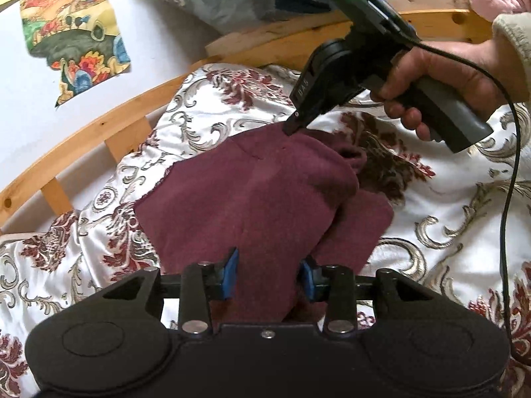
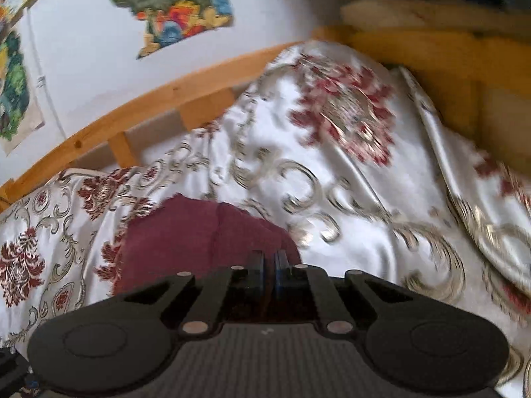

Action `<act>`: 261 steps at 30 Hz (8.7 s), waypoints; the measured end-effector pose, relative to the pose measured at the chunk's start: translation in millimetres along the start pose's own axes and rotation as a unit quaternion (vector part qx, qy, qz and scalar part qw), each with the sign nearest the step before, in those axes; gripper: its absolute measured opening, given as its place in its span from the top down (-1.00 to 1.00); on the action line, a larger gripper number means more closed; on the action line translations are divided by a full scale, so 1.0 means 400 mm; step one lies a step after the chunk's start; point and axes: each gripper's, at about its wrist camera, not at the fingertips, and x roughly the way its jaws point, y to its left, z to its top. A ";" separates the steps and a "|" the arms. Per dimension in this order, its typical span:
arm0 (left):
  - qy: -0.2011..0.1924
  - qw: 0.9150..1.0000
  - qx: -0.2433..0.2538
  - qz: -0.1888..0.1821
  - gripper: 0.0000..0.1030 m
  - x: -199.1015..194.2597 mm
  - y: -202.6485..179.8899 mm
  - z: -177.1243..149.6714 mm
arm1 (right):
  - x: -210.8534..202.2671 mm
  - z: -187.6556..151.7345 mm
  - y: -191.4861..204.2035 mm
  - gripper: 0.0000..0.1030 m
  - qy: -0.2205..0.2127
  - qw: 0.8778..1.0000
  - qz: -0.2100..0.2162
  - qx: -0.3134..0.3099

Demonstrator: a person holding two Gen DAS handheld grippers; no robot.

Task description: Fold small clothes

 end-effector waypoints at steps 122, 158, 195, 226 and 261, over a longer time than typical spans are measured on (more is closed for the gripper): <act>0.096 0.913 -0.387 -0.089 -0.99 0.094 0.205 -0.117 | 0.177 0.118 0.163 0.29 0.057 0.984 0.008 -0.169; 0.097 0.905 -0.399 -0.107 -0.99 0.114 0.217 -0.124 | 0.104 0.034 -0.034 -0.87 0.059 0.995 0.075 0.038; 0.094 0.902 -0.406 -0.115 -0.99 0.116 0.226 -0.127 | 0.096 -0.024 -0.055 0.14 0.044 0.996 0.053 0.053; 0.106 0.815 -0.527 -0.215 -0.37 0.188 0.317 -0.174 | 0.098 -0.013 -0.011 0.33 0.033 0.997 0.048 0.041; 0.014 0.878 -0.478 -0.003 -0.09 0.049 0.570 -0.141 | 0.205 0.192 0.396 0.58 -0.055 0.980 0.170 -0.088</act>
